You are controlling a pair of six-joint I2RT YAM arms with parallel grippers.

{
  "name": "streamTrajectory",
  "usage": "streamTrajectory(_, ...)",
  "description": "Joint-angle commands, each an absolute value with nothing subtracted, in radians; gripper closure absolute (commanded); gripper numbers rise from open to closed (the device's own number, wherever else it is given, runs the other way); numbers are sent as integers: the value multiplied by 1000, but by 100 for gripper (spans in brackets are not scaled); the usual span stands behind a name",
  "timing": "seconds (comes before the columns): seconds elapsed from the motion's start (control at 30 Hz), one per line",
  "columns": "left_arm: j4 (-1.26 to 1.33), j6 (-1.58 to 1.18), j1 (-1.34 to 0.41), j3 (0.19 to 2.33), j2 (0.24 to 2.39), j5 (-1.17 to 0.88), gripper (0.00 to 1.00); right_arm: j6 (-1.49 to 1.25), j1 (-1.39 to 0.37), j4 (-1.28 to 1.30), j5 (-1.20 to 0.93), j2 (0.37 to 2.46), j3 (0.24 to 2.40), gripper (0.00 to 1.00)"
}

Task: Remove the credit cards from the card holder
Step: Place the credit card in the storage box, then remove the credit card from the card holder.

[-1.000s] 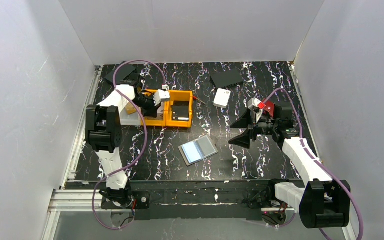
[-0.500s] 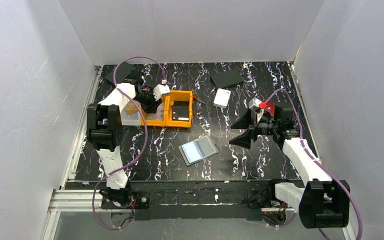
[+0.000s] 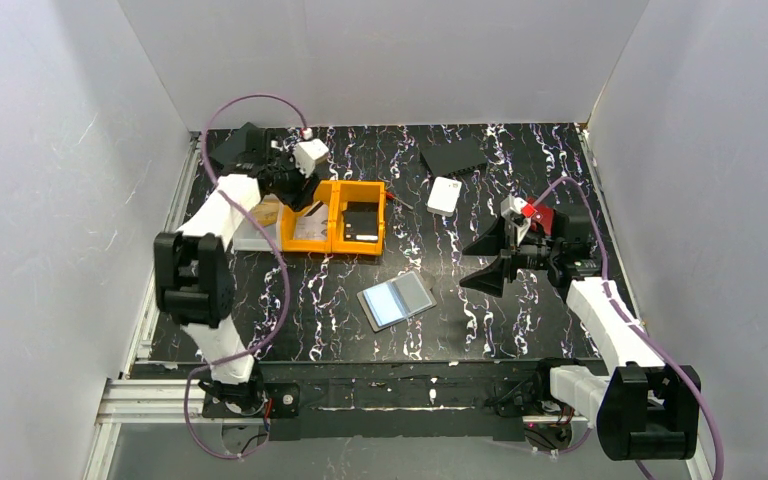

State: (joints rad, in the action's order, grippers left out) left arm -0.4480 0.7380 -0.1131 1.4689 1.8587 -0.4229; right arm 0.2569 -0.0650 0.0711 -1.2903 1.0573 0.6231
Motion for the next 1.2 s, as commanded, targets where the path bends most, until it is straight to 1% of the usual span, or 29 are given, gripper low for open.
streamTrajectory(0.0,-138,318,-107,1279,1530,-415,45,261,-55,39,-1305,1022,617,2)
streamTrajectory(0.1,-10,68,-96,1115,1350,-458,36,301,-51,73,-1286,1014,622,2)
streamTrajectory(0.17,47,-106,-86,1004,1242,-506,27,357,-46,123,-1261,1010,634,2)
streamTrajectory(0.23,56,-243,-81,925,1141,-550,10,425,-44,204,-1226,1009,653,1)
streamTrajectory(0.27,44,-338,-79,891,1091,-550,3,452,-44,230,-1210,1009,660,2)
streamTrajectory(0.3,-8,-413,-78,844,1020,-560,2,494,-44,268,-1194,1011,667,2)
streamTrajectory(0.33,-67,-551,-75,765,934,-620,2,514,-43,291,-1176,1020,675,1)
streamTrajectory(0.37,-51,-669,-74,644,846,-669,2,473,-44,289,-1181,1047,683,2)
streamTrajectory(0.4,19,-793,-76,544,789,-717,2,454,-48,287,-1189,1075,687,2)
streamTrajectory(0.47,17,-888,-86,446,663,-721,7,436,-73,283,-1143,1093,689,4)
streamTrajectory(0.53,6,-991,-154,378,522,-648,11,371,-137,232,-1056,1101,684,12)
streamTrajectory(0.57,-41,-1021,-241,349,483,-593,15,365,-206,233,-998,1112,693,20)
streamTrajectory(0.6,-47,-1054,-352,322,463,-495,18,353,-261,226,-945,1119,695,29)
streamTrajectory(0.63,-45,-1073,-500,315,488,-360,22,344,-322,216,-896,1124,697,40)
streamTrajectory(0.67,-41,-1068,-626,341,562,-249,24,339,-372,206,-850,1129,697,56)
streamTrajectory(0.7,-28,-1065,-668,361,611,-202,26,338,-398,203,-827,1134,699,64)
streamTrajectory(0.73,-17,-1057,-733,387,669,-162,30,326,-426,194,-796,1143,701,73)
streamTrajectory(0.77,-10,-1048,-776,418,727,-124,37,309,-459,187,-751,1154,708,81)
streamTrajectory(0.8,-7,-1042,-811,446,794,-88,45,301,-481,187,-718,1170,716,86)
streamTrajectory(0.9,38,-1024,-873,527,962,-38,61,273,-547,168,-628,1221,727,98)
streamTrajectory(0.93,39,-1022,-884,550,1006,-19,64,261,-570,156,-591,1235,728,99)
streamTrajectory(1.03,44,-1037,-906,589,1107,36,68,214,-616,108,-479,1265,720,99)
streamTrajectory(1.17,45,-1066,-922,620,1208,68,69,163,-656,51,-342,1284,700,99)
